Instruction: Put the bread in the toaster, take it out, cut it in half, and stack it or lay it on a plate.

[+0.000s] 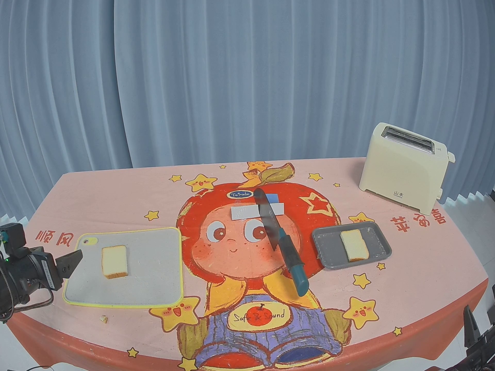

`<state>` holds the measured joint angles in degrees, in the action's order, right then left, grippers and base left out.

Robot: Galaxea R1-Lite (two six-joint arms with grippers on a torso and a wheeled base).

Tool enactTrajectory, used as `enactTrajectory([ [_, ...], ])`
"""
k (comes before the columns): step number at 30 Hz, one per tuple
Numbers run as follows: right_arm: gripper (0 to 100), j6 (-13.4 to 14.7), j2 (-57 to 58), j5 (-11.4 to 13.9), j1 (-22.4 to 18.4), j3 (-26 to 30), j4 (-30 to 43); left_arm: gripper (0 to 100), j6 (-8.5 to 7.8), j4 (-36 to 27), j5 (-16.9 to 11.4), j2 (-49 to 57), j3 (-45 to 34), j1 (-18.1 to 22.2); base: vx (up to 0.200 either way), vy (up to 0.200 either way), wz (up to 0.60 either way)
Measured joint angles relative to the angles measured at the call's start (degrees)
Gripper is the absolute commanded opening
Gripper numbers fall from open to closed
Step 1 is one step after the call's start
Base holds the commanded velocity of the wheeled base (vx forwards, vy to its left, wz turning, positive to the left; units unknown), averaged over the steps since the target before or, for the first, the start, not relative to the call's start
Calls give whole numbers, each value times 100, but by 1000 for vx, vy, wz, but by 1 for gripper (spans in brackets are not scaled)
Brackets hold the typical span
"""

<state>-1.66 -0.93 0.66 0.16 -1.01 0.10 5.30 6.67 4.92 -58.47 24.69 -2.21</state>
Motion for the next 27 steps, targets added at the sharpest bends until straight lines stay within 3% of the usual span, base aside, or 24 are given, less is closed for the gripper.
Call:
enactTrajectory([
  [7, 100, 0, 0, 0, 0, 0, 0, 100, 127, 33, 240, -656, 285, 0, 0, 0, 0],
  [27, 100, -6, 0, -12, 0, 0, 1, 100, 116, 46, 249, -1507, 439, 0, 0, 0, 0],
])
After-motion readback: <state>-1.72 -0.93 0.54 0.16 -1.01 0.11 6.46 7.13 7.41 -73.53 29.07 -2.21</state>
